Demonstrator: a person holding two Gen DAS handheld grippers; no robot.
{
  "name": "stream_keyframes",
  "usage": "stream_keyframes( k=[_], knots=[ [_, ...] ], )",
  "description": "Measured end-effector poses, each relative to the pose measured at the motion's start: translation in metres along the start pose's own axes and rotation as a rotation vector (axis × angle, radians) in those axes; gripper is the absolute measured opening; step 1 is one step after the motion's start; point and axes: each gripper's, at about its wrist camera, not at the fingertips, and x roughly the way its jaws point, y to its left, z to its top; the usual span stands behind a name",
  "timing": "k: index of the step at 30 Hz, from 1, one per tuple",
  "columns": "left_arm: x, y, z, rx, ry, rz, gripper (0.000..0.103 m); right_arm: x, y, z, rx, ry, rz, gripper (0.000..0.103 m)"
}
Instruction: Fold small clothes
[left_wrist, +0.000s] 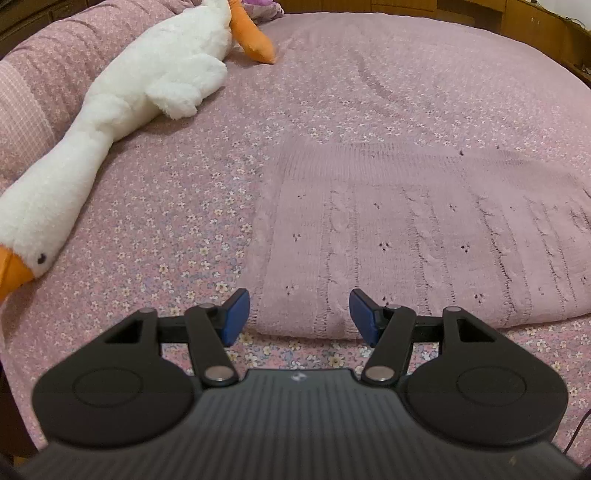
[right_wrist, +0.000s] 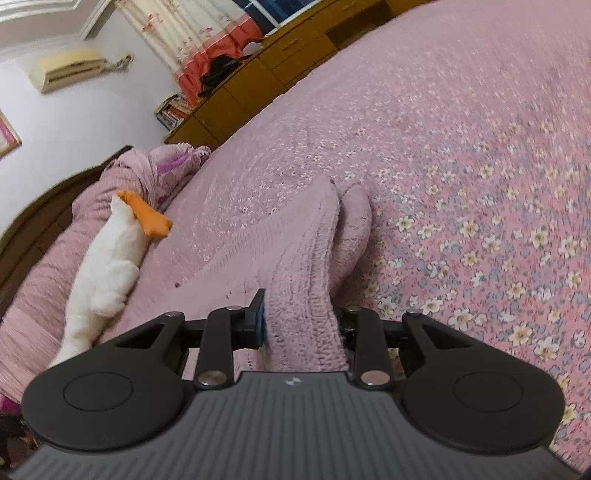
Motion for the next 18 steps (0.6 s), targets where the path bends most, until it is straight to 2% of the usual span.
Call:
stream_keyframes(
  k=[18],
  knots=[
    [-0.0062, 0.0011, 0.0023, -0.002, 0.000, -0.008, 0.062, -0.0040, -0.0011, -0.0018, 0.034, -0.019, 0.036, 0.030]
  ],
)
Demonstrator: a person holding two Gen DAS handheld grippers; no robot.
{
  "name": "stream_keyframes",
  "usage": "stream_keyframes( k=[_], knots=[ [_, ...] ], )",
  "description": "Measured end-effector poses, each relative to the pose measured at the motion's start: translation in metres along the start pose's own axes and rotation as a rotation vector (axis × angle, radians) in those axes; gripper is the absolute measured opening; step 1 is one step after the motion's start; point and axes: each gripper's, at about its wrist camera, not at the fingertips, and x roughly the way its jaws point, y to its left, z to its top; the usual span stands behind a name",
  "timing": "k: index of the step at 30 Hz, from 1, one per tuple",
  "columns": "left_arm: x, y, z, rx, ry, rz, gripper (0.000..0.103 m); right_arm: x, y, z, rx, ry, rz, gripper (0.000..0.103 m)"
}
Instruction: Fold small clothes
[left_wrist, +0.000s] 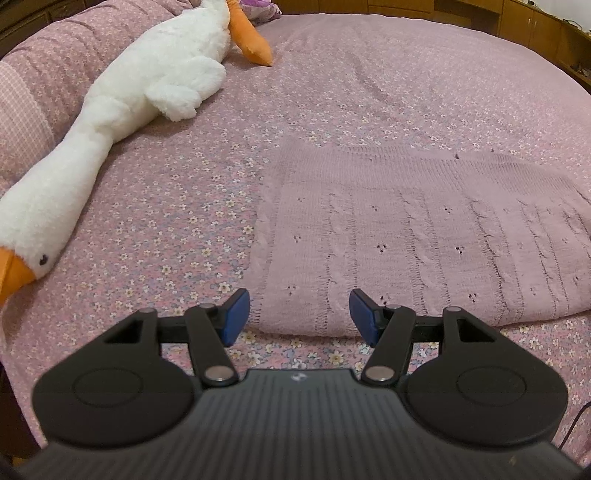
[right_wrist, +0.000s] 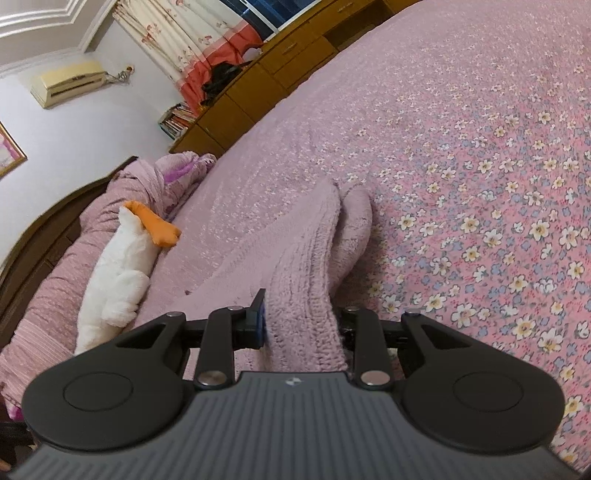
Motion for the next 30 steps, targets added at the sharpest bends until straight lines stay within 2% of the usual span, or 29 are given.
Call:
stream_keyframes(
  k=[5, 14, 30],
  knots=[
    [-0.002, 0.005, 0.001, -0.006, 0.004, -0.010, 0.062, -0.002, -0.003, 0.003, 0.059, -0.005, 0.033, 0.030],
    [-0.002, 0.021, 0.001, -0.024, 0.003, -0.011, 0.061, -0.010, 0.028, 0.009, 0.036, -0.041, 0.061, 0.028],
    [-0.004, 0.073, 0.010, -0.070, -0.025, -0.004, 0.062, -0.012, 0.144, 0.015, -0.134, -0.039, 0.155, 0.027]
  ],
)
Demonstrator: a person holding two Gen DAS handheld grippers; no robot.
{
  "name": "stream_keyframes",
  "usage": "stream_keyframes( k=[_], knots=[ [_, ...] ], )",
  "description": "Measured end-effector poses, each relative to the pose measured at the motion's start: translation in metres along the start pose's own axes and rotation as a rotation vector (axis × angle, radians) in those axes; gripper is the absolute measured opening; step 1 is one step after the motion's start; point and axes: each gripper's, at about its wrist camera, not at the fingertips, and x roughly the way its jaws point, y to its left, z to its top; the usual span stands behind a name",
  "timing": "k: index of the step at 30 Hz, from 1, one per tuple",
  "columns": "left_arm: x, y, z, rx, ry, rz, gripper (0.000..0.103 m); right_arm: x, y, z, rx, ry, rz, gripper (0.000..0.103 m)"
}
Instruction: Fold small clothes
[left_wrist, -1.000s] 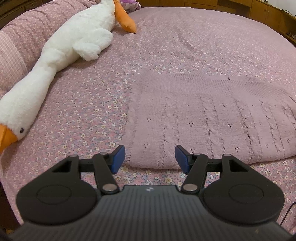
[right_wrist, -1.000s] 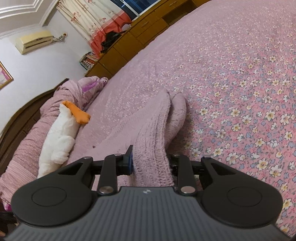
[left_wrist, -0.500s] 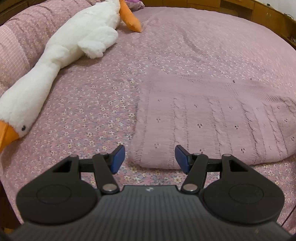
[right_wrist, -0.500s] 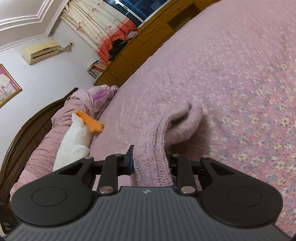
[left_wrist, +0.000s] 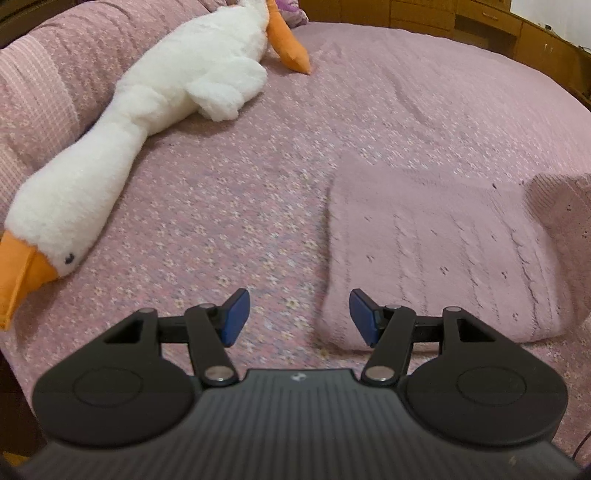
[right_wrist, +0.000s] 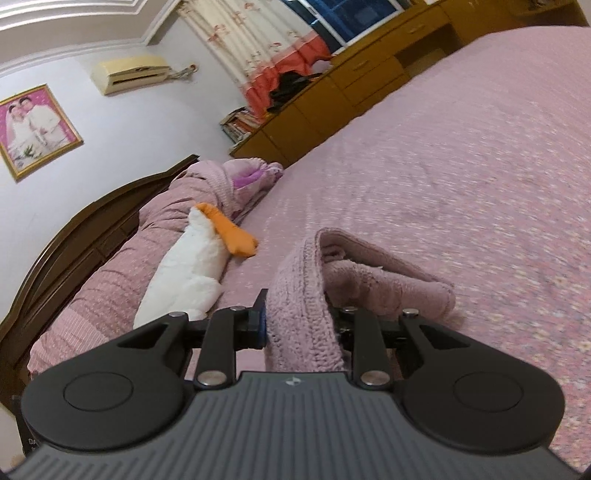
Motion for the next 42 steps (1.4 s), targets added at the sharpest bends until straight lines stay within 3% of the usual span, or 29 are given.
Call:
stream_keyframes(
  k=[17, 24, 33, 38, 42],
  knots=[
    [0.014, 0.032, 0.014, -0.005, -0.012, 0.003, 0.061, 0.050, 0.108, -0.017, -0.117, 0.070, 0.087, 0.026],
    [0.023, 0.039, 0.015, -0.005, -0.016, -0.007, 0.062, 0.091, 0.147, -0.047, -0.179, 0.131, 0.103, 0.026],
    [0.036, 0.045, 0.014, -0.004, 0.000, -0.019, 0.062, 0.152, 0.177, -0.116, -0.367, 0.264, 0.040, 0.026],
    [0.040, 0.048, 0.012, -0.006, 0.005, -0.021, 0.062, 0.170, 0.180, -0.143, -0.419, 0.295, 0.018, 0.031],
    [0.041, 0.050, 0.011, -0.013, 0.006, -0.028, 0.062, 0.170, 0.182, -0.149, -0.402, 0.297, 0.045, 0.044]
  ],
)
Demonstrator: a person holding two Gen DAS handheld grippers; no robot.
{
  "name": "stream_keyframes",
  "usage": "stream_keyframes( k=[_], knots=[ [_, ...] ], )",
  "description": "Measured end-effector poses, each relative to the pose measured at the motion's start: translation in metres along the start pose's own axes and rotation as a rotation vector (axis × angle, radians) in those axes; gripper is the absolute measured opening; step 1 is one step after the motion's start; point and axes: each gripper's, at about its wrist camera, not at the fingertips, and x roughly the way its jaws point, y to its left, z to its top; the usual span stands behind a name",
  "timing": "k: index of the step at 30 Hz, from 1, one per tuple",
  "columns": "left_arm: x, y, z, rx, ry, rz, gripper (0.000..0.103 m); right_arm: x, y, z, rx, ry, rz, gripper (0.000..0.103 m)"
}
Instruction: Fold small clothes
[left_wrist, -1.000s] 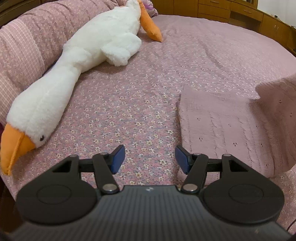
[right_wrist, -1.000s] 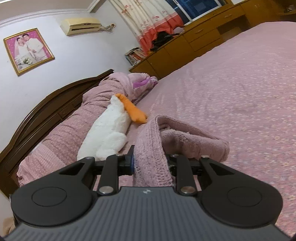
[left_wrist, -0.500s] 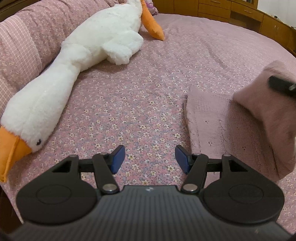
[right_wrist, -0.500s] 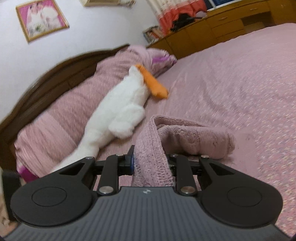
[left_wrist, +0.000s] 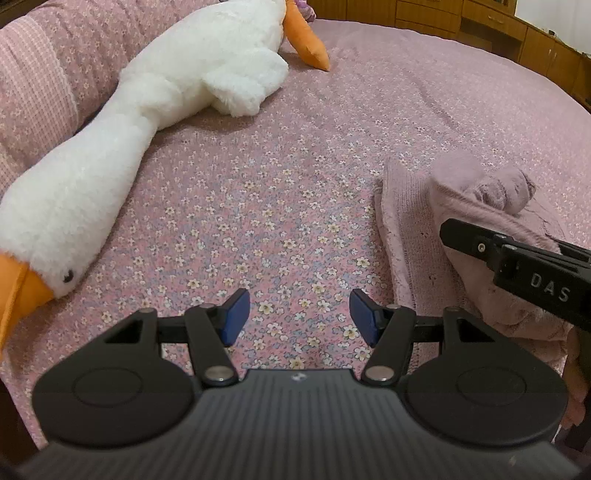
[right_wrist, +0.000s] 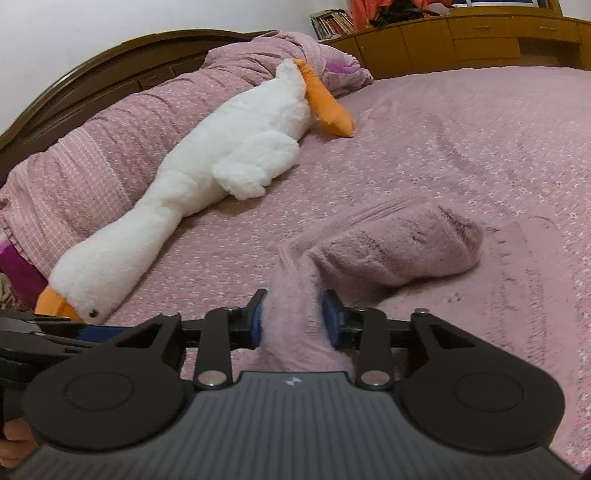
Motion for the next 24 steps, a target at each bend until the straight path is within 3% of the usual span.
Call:
stream_keyframes(
  k=[4, 11, 16, 24],
  knots=[
    [-0.001, 0.002, 0.000, -0.001, -0.003, 0.002, 0.062, -0.010, 0.006, 0.000, 0.001, -0.021, 0.051, 0.056],
    [-0.007, 0.004, 0.003, -0.015, -0.023, -0.029, 0.062, -0.054, 0.010, 0.003, -0.056, -0.078, 0.068, 0.062],
    [-0.014, 0.000, 0.011, -0.059, -0.052, -0.136, 0.062, -0.086, -0.016, 0.001, -0.014, -0.114, -0.004, 0.064],
    [0.002, -0.042, 0.022, -0.014, -0.062, -0.263, 0.062, -0.105, -0.072, -0.013, 0.098, -0.110, -0.186, 0.067]
  ],
)
